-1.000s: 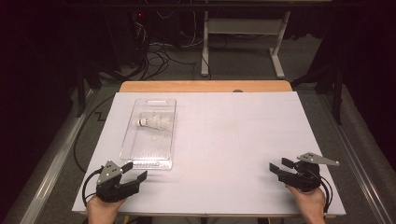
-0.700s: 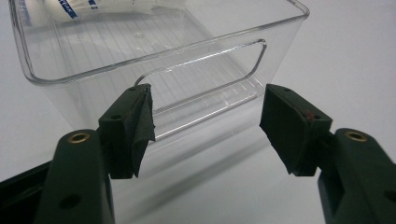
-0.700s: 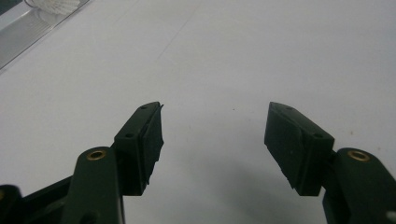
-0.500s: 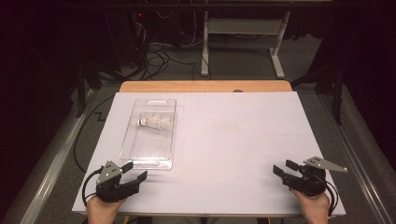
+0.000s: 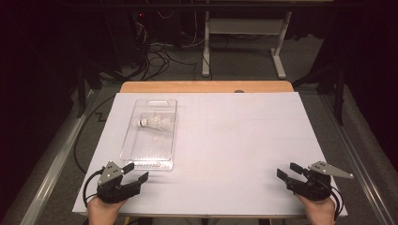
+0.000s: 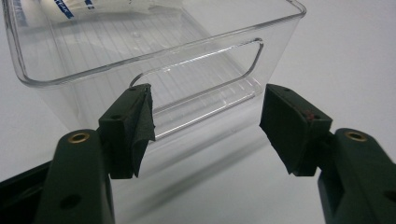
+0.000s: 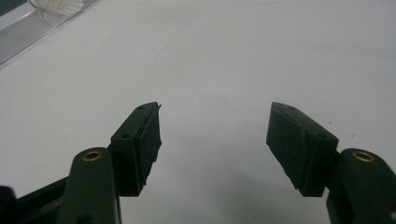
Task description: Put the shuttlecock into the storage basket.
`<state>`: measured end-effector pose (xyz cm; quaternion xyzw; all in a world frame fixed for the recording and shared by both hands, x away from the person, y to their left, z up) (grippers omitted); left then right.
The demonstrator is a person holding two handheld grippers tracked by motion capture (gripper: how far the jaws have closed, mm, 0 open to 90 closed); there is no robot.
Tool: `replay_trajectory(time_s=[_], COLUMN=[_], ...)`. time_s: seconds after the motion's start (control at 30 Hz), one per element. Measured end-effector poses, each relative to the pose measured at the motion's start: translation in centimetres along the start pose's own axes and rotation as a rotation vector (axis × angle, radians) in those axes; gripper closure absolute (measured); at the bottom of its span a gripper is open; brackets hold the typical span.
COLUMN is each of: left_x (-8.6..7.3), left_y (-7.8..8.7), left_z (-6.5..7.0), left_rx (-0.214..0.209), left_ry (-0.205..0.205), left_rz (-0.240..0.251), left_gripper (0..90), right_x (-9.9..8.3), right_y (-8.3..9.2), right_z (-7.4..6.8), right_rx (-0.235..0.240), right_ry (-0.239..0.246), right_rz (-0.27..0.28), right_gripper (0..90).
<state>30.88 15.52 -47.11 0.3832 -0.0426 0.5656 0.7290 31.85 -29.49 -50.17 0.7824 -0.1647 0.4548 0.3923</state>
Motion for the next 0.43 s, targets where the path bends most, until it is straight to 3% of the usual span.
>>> replay_trajectory(time_s=[0.43], left_x=[-0.01], left_y=[-0.13], left_z=[0.09], left_rx=[-0.003], left_ry=[-0.006], left_rz=[0.002], left_gripper=[35.7], right_x=[-0.04], right_y=[0.06], right_z=[0.15], right_rx=[-0.005], right_ry=[0.008], right_rz=[0.01], right_gripper=[34.2])
Point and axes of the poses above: each handheld gripper's, and its own axes: y roughly backward along the jaws, x roughly out of its top, z roughly to its right, the point moved 7 cm from there along -y, roughly forward along the jaws, and after that the axes turned 13 degrees about x, right-handed, at the moved point
